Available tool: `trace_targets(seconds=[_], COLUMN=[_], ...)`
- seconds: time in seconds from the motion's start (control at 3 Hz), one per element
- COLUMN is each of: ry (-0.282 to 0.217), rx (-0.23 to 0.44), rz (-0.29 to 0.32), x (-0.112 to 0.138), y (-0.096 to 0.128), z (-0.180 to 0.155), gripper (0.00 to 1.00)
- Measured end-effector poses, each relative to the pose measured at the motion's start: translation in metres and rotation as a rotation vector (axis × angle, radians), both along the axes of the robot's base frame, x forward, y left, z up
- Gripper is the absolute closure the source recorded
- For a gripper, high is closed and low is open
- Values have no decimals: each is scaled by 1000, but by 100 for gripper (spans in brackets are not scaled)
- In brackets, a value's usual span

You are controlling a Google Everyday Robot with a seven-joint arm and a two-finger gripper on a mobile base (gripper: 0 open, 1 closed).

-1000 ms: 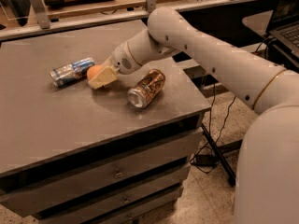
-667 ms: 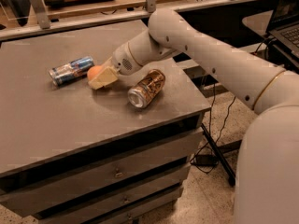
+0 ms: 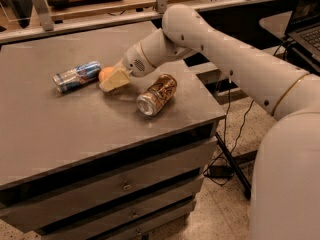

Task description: Move orange near redbull can

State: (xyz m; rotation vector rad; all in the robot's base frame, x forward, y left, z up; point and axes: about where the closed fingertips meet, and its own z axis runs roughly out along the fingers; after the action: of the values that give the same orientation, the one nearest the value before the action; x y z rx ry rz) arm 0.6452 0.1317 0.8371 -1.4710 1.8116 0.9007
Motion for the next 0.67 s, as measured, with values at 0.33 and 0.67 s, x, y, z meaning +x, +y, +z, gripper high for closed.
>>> trace_targets(seconds=[0.33, 0.67], ry=[-46, -73], rx=[11, 27], rz=[-47, -70], x=[13, 22], y=[-14, -26], z=[24, 44], gripper=[0, 0])
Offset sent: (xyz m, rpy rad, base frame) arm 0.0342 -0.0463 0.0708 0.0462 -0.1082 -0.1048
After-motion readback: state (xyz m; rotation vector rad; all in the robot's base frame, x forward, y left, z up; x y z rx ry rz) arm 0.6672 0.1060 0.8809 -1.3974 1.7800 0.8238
